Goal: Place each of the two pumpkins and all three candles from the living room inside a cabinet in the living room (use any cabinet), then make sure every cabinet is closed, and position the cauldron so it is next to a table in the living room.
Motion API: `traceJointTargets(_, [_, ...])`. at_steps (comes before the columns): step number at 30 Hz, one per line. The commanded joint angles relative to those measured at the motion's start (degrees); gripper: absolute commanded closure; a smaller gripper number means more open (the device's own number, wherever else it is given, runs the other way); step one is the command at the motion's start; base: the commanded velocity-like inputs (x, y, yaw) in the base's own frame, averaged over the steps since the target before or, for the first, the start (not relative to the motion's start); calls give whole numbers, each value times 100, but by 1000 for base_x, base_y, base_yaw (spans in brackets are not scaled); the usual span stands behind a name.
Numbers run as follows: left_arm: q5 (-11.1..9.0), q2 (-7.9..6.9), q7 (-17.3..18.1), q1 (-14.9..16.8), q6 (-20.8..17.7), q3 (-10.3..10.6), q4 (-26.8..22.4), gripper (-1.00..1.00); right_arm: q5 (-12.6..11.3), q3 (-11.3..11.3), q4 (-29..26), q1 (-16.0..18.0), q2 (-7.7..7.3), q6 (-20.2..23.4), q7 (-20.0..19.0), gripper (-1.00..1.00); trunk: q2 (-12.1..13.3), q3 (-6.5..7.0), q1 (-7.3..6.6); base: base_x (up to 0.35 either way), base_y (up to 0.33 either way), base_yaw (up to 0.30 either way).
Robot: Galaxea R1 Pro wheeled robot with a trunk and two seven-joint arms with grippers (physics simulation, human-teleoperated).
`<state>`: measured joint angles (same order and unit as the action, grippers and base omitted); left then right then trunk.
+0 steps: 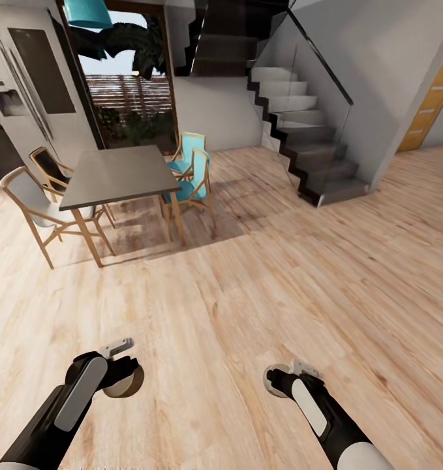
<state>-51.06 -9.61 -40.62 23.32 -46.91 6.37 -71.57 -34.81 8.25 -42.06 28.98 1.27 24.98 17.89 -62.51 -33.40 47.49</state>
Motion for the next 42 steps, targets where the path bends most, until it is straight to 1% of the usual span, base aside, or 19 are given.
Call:
traceJointTargets(1, [-49,-5,-60,6,-4,14,-5,100,-60,19,-13,2,-4,8,57,100,-4,-5,0,0,0,289])
traceJointTargets(12, [-53,-5,-52,6,-11,7,-6,100,-59,25,-13,2,-4,7,57,100,-4,-5,0,0,0,289])
traceJointTargets(16, [-53,-5,-28,6,-12,-115,-1,100,-53,28,-13,2,-4,7,57,100,-4,-5,0,0,0,289])
traceJointTargets(20, [-53,-5,-18,6,-16,-154,2,100,-52,28,-12,2,0,7,57,100,-4,-5,0,0,0,289])
traceJointTargets(42, [-53,-5,-7,6,-20,-162,3,100,-24,28,-11,2,2,7,48,100,-4,-5,0,0,0,289])
